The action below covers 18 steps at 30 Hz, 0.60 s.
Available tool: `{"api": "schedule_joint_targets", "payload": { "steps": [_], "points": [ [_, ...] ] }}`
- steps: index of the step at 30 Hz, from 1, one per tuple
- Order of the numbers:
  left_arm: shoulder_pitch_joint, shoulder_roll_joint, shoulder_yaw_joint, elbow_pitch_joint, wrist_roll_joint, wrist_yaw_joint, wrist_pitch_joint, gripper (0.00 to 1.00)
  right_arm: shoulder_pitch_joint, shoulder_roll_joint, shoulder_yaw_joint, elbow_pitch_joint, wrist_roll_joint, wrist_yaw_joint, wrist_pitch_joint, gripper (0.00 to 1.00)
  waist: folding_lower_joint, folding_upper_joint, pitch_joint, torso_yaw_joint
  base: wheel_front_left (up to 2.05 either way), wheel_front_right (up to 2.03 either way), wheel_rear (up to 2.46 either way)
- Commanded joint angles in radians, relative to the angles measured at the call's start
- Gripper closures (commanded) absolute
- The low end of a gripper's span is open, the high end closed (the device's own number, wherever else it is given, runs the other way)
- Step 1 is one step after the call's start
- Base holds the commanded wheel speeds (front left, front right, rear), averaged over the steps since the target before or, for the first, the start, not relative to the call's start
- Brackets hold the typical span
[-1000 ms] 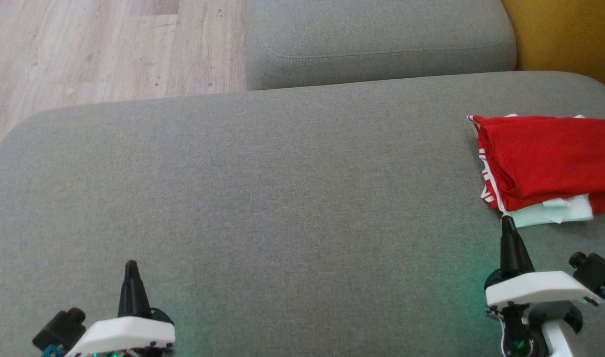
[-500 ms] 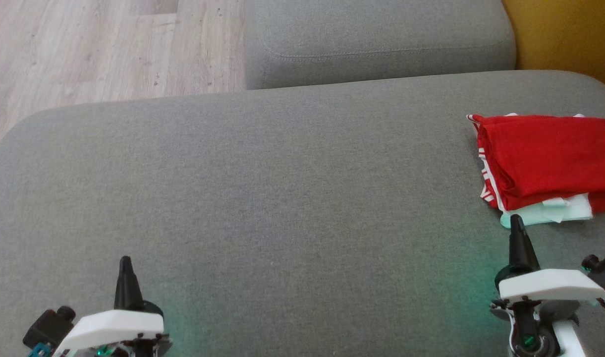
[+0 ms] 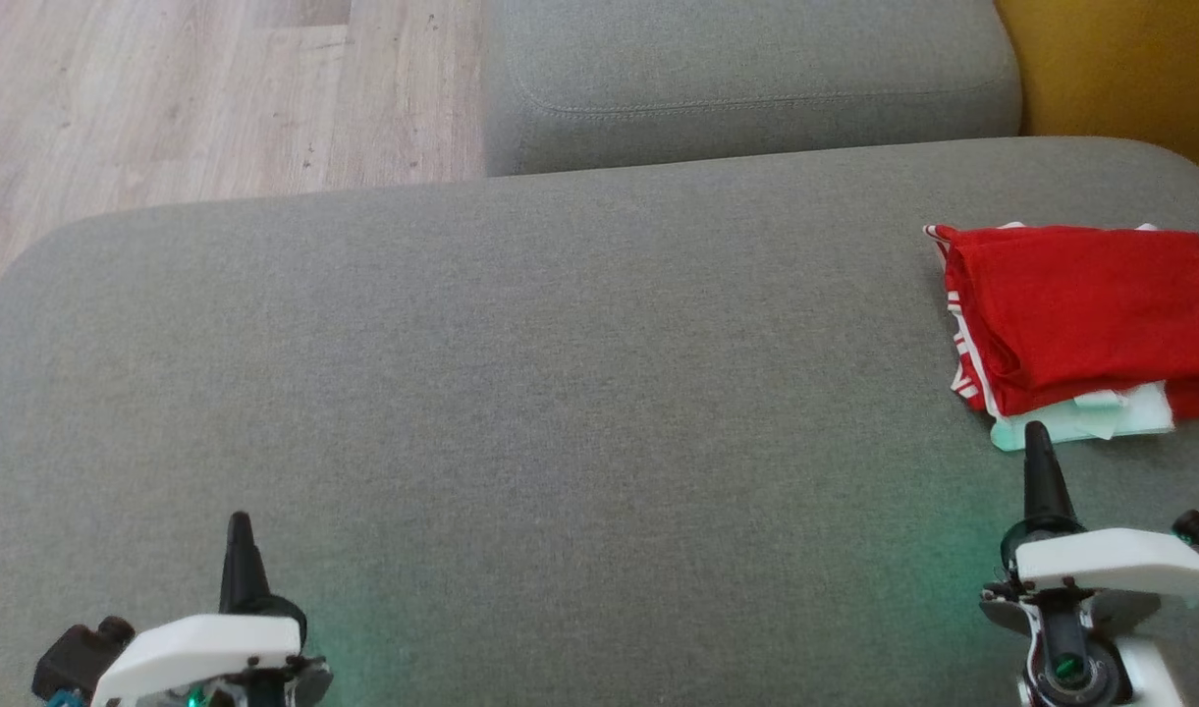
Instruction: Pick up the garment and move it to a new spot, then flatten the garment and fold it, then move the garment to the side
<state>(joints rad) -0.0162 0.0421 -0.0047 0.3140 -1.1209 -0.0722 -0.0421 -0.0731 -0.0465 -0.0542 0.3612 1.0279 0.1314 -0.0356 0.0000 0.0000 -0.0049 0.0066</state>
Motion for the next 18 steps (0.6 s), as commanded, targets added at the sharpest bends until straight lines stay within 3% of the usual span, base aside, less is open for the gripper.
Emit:
{"api": "schedule_joint_targets", "payload": {
  "steps": [1, 18],
  "points": [
    [-0.058, 0.005, 0.028, -0.039, -0.019, -0.011, 0.008, 1.00, -0.041, -0.003, 0.007, -0.041, 0.024, 0.000, 0.006, 1.00, 0.0000, 0.0000, 0.000, 0.000, 0.00, 0.00, 0.00],
    [-0.069, 0.006, 0.059, -0.049, -0.179, -0.027, 0.058, 1.00, -0.039, -0.004, -0.016, -0.066, 0.214, -0.001, 0.055, 1.00, 0.0000, 0.0000, 0.003, -0.002, 0.00, 0.00, 0.00]
  ]
}}
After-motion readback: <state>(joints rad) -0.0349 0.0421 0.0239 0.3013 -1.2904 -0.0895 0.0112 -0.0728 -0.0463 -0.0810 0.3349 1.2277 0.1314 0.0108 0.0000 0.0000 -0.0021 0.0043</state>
